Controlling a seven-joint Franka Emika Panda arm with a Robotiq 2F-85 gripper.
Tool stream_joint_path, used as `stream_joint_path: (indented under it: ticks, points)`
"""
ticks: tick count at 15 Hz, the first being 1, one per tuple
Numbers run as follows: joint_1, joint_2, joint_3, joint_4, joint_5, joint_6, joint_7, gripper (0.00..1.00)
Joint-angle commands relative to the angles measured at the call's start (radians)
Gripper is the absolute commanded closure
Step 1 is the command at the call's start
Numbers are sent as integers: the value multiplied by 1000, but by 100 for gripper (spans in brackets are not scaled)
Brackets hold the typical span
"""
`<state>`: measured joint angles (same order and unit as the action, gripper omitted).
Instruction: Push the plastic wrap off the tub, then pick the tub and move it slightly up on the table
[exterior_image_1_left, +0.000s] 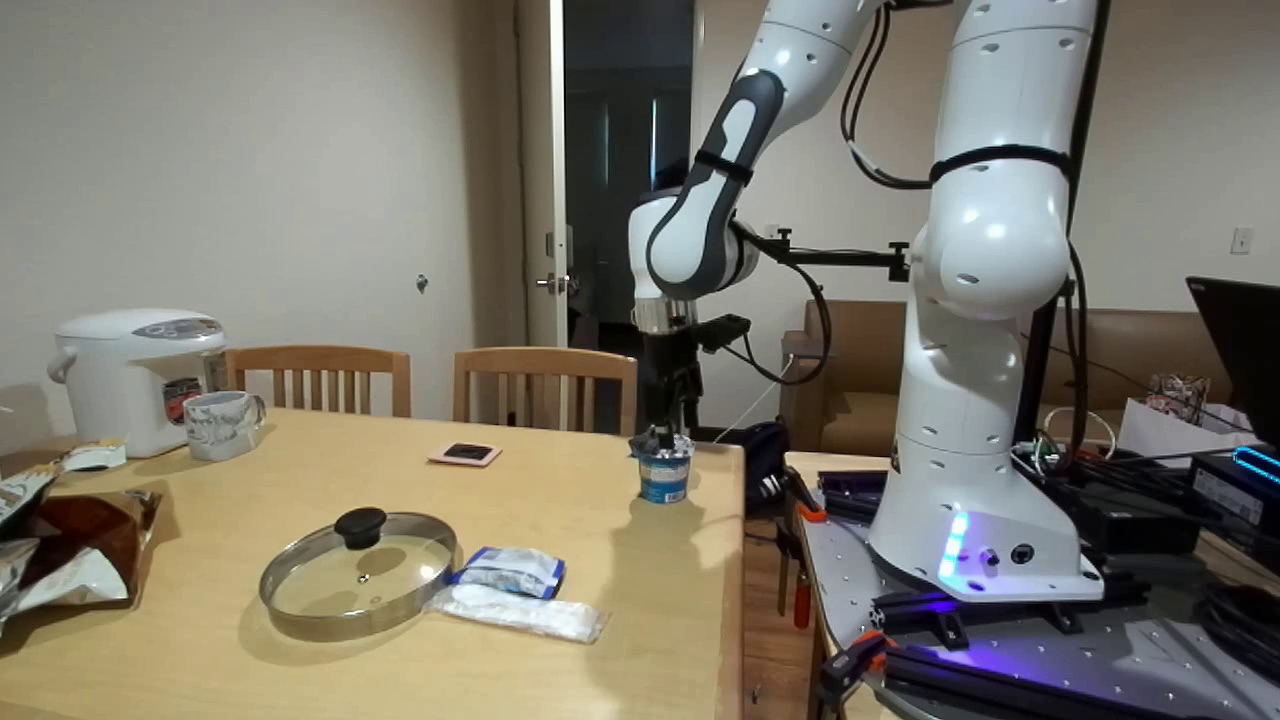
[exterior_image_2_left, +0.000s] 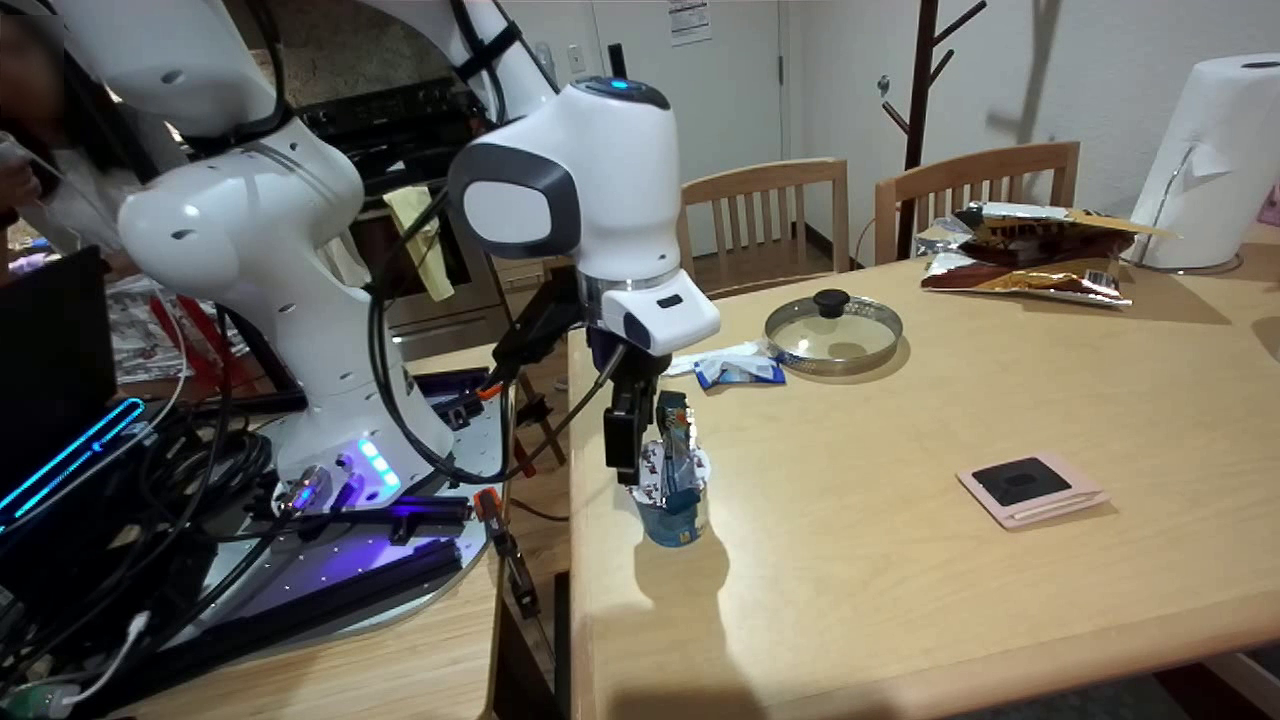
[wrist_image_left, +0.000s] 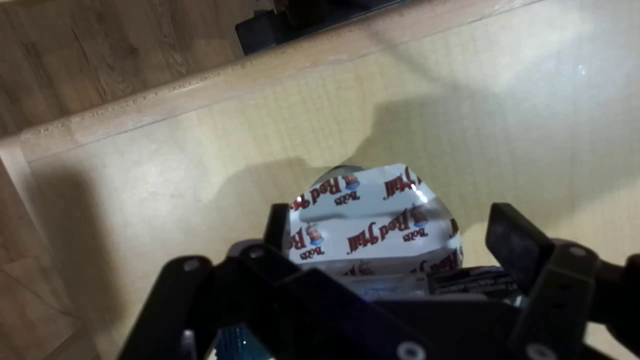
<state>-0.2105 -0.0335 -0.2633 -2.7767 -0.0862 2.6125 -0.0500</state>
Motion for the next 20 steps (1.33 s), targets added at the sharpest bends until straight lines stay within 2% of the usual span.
stream_joint_path:
  ticks: [1, 5, 9, 14, 20]
  points:
    - [-17, -4, 6, 2, -6, 38, 12, 0]
    - [-34, 28, -12, 4, 41, 28, -16, 0]
    - [-44, 82, -25, 0, 176, 24, -91, 0]
    - [-51, 133, 0, -1, 315, 32, -145, 0]
    - [-58, 152, 24, -1, 396, 34, -198, 0]
